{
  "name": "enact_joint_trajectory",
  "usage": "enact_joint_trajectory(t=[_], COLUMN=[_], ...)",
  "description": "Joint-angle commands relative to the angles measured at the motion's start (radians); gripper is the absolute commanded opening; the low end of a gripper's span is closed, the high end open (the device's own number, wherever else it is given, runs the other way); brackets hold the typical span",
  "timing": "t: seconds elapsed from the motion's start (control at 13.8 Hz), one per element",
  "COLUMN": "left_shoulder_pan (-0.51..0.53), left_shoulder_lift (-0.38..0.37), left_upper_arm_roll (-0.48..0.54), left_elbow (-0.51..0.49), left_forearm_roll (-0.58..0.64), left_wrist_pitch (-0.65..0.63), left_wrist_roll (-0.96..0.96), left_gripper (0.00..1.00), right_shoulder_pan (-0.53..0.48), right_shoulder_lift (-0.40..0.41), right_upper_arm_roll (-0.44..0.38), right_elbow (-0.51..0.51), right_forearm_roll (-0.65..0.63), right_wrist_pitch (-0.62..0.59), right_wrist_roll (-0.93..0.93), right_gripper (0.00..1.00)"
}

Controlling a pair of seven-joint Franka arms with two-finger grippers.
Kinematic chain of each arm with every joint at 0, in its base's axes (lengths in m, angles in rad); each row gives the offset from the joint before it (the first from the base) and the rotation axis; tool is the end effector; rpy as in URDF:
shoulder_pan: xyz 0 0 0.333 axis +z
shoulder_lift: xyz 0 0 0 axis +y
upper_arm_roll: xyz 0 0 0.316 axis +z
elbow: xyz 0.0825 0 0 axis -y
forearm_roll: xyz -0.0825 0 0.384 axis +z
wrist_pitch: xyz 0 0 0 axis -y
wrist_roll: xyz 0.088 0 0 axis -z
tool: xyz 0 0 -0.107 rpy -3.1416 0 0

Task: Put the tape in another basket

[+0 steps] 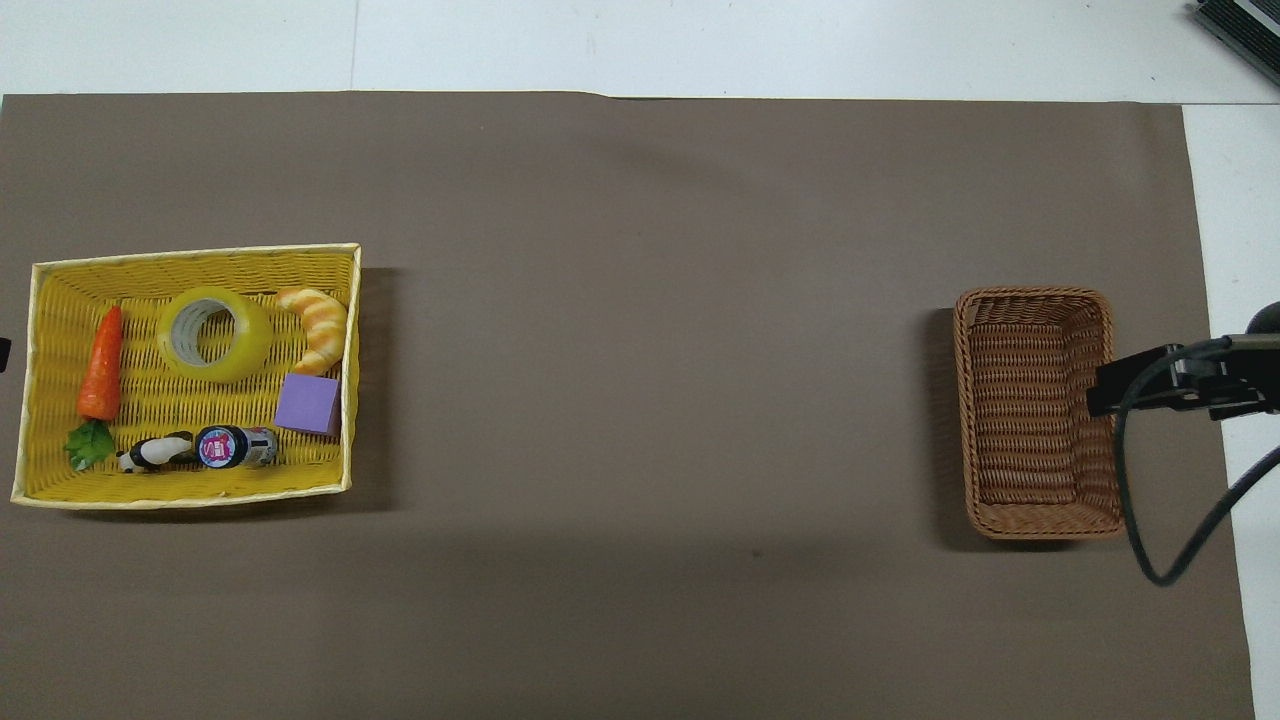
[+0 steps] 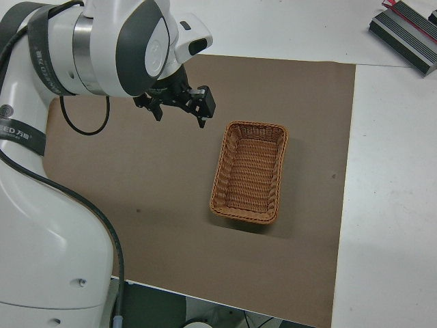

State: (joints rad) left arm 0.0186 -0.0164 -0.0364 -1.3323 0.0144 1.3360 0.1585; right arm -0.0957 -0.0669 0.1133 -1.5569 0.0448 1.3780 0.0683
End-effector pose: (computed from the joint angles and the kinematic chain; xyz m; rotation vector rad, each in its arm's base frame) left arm 0.5182 -0.0077 0.7218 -3.1139 0.2697 -0.0297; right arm 0.5127 0.0168 0.6507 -3.1038 0.0703 0.1770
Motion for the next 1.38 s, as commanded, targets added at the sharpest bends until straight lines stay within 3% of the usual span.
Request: enact_joint_trajectory(t=[0.0,1.3], left_shoulder_pan=[0.003,0.017], left_shoulder_lift=[-0.025,-0.033], left_upper_arm_roll=[0.001,0.013], left_elbow=[-0.033,-0.084], left_forearm_roll=[0.007,-0.017], left_wrist_pitch=[0.009,0.098], left_wrist_roll=[-0.007,0.001], left_gripper=[1.0,1.0], right_shoulder_pan=[-0.004,-0.007], right_shoulder_lift=[-0.008,-0.016], right_upper_arm_roll=[0.002,0.0], right_elbow=[0.006,-0.002], right_forearm_roll=[0.007,0.012], right_wrist_pitch=[-0.017,-0.017], right_wrist_roll=[-0.015,-0.016], right_gripper=[1.0,1.0])
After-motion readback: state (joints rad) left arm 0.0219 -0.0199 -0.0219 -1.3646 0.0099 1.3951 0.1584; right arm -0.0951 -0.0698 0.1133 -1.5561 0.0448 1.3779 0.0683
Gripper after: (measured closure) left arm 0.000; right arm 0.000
